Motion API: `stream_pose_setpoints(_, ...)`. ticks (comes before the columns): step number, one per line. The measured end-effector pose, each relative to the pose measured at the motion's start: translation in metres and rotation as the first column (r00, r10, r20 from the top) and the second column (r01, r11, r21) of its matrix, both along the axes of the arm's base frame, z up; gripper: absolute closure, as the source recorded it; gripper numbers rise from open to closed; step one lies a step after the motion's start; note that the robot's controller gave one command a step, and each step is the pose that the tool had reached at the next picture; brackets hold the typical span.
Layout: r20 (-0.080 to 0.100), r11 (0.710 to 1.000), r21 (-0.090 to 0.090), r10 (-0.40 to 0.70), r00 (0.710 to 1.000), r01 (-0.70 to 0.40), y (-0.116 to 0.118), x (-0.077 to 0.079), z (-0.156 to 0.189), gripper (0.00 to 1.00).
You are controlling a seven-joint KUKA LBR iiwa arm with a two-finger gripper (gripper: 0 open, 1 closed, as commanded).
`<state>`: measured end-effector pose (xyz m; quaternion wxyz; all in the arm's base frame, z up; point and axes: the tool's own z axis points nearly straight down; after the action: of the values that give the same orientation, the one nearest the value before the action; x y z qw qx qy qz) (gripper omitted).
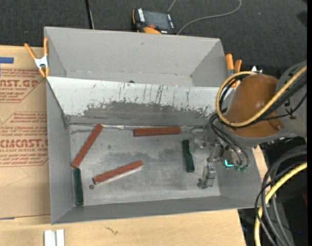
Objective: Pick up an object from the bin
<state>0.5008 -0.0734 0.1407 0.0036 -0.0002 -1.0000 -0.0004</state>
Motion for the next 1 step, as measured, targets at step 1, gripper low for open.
stream_pose_setpoints(1, 0.007, 0.963, -0.001, 0.271, 0.963, -0.271, -0.0505, 0.0585, -0.0731, 0.00)
